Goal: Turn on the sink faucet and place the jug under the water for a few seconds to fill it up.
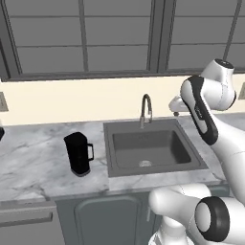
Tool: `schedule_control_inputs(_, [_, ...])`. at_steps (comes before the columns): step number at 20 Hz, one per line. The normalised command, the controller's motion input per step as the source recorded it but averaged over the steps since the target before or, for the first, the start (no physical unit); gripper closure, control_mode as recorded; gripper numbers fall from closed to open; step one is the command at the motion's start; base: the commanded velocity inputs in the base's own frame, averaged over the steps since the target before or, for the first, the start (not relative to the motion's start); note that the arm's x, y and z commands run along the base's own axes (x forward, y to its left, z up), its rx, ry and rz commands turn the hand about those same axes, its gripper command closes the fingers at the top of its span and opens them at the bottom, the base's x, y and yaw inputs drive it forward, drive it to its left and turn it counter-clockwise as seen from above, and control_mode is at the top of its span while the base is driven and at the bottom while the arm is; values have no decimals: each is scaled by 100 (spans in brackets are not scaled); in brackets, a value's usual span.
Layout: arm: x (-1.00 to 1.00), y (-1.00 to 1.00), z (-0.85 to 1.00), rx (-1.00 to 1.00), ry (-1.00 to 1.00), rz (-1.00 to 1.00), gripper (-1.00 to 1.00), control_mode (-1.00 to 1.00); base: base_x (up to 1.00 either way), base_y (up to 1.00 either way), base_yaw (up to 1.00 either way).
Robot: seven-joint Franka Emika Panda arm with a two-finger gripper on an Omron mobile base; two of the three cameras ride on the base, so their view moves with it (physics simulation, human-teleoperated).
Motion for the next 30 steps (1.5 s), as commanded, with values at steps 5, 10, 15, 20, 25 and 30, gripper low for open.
schedule_control_inputs(5, [0,0,0,0,0,0,-100,100,0,-2,1])
schedule_control_inputs(10, [0,0,0,0,0,0,-100,100,0,0,0])
schedule_control_inputs(15, [0,0,0,0,0,0,-100,100,0,-2,-12])
schedule_control_inputs(20, [0,0,0,0,0,0,-100,100,3,0,-17])
schedule_control_inputs(25, [0,0,0,0,0,0,-100,100,4,0,-3])
schedule_control_inputs(30, [42,-8,-65,0,-12,4,-100,-100,0,0,0])
